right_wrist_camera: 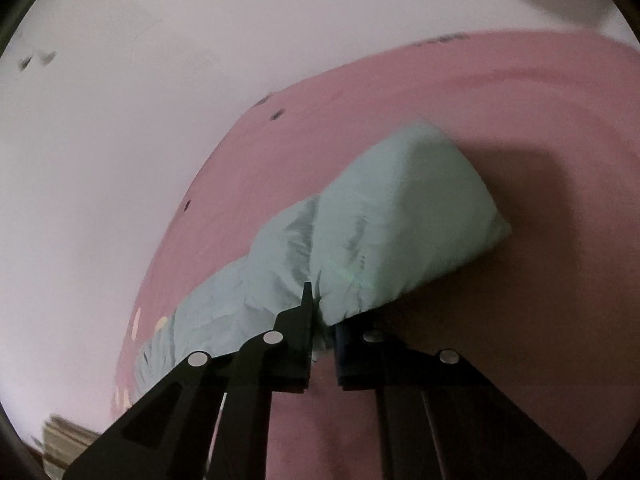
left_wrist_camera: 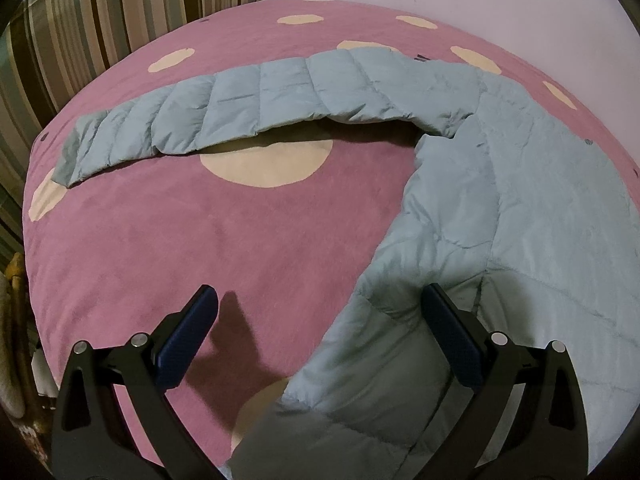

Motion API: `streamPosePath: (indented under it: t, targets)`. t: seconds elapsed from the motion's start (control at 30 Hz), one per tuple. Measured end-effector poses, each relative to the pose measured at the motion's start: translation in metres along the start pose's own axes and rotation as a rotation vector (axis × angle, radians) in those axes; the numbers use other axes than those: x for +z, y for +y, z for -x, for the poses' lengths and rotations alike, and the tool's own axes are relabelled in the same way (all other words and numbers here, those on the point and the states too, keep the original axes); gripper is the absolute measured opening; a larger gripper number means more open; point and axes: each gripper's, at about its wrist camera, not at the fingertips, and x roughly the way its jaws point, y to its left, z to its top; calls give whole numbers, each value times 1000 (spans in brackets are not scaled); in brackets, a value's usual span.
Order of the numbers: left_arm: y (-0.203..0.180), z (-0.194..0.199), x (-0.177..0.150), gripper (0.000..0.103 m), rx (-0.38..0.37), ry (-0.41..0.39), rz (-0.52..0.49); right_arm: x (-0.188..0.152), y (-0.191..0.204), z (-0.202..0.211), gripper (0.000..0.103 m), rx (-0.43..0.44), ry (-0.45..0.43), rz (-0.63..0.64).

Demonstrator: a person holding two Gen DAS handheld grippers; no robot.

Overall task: Fold large clothes
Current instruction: 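Grasp the jacket sleeve with the right tool and fold it across the back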

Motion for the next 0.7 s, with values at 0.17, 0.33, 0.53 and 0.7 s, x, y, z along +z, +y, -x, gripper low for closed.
streamPosePath:
  t: [0.17,0.33,0.53,0.7]
  targets:
    - [0,-1,0,101,-9,0,1,-14,54,11,8,-17,-20,175]
    - [1,-5,0,101,-18,6,5,-30,93,8,8,-17,-29,289]
    - [0,-6,0,101,-18,4,1,-49,134,-1,8,4,-11,383]
    - [-1,-7,-2,101,-18,0,-2,-73,157,0,8,34,15,454]
